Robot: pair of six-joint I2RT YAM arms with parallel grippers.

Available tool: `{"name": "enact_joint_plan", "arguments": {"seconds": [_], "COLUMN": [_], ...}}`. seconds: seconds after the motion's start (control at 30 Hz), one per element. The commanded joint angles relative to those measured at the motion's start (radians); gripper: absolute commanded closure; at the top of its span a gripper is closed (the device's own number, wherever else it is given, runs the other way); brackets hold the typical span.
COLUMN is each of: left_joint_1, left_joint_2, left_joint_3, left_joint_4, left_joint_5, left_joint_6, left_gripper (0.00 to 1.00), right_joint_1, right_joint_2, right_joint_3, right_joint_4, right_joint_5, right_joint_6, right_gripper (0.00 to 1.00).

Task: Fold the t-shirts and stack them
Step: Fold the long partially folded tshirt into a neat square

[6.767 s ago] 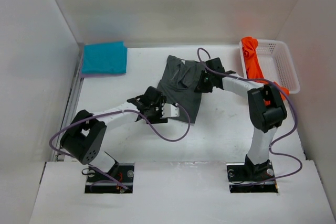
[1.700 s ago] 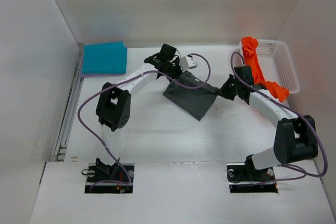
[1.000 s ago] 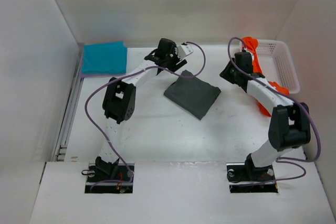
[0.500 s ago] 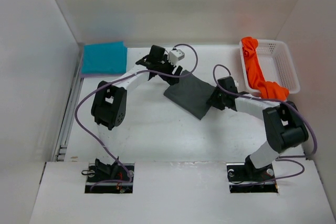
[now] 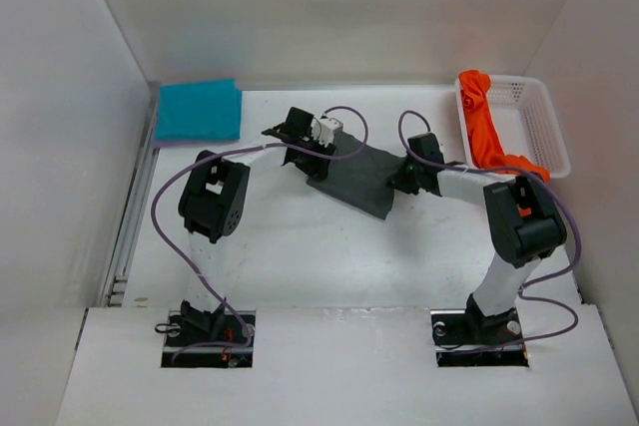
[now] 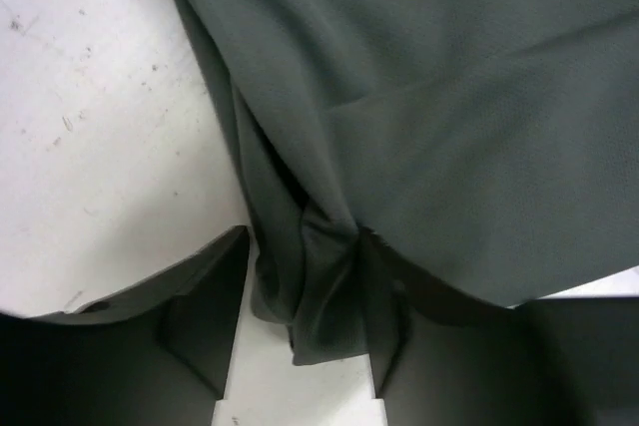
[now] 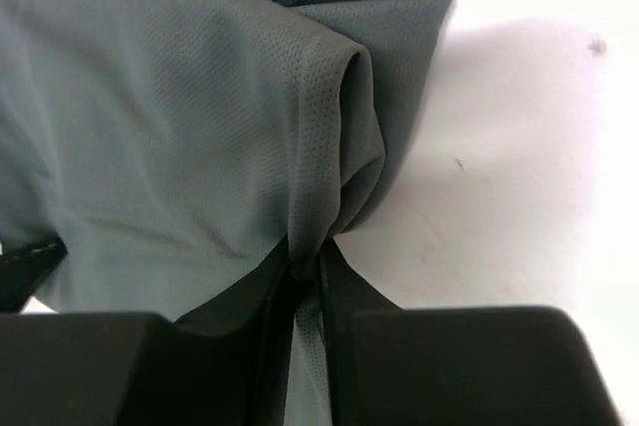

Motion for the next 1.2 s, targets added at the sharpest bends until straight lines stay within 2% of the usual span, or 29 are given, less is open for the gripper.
{"name": "enact_joint_plan", "arguments": {"seconds": [0.0, 0.07, 0.17, 0.33, 0.5, 0.77, 1.0, 1.17], "left_joint_1": [-0.008, 0.002, 0.006, -0.001, 0.038, 0.072, 0.051, 0.026], "left_joint_2": [-0.065, -0.086, -0.143, -0.258, -0.269, -0.063, -0.014, 0.041], "left_joint_3": [-0.04, -0.069, -0.126, -0.178, -0.108, 0.015, 0.012, 0.0], "left_joint_4": [-0.003, -0.009, -0.025, -0.023, 0.024, -0.057, -0.066, -0.109], "left_joint_5": [-0.028, -0.069, -0.086, -0.082, -0.08, 0.108, 0.078, 0.059], "left_joint_6": [-0.05, -0.068, -0.096, -0.104, -0.177, -0.283, -0.282, -0.285], "left_gripper": [0.62, 0.69, 0.68, 0.41, 0.34, 0.35, 0.36, 0.39], "right_joint_1": [-0.014, -0.014, -0.008, -0.007, -0.005, 0.003, 0.012, 0.012], "right_joint_2": [0.047, 0.06, 0.07, 0.051, -0.051, -0.077, -0.115, -0.163], "right_joint_3": [0.059, 0.094, 0.143, 0.203, 0.143, 0.08, 0.007, -0.018], "right_joint_4": [-0.056, -0.077, -0.099, -0.151, -0.126, -0.12, -0.073, -0.073], "right_joint_5": [-0.002, -0.002, -0.005, -0.009, -0.001, -0.001, -0.001, 0.001], "right_joint_6": [-0.061, -0.093, -0.148, -0.251, -0.242, -0.19, -0.15, -0.145], "right_gripper": [0.82, 0.79, 0.73, 0.63, 0.59, 0.54, 0.54, 0.54]}}
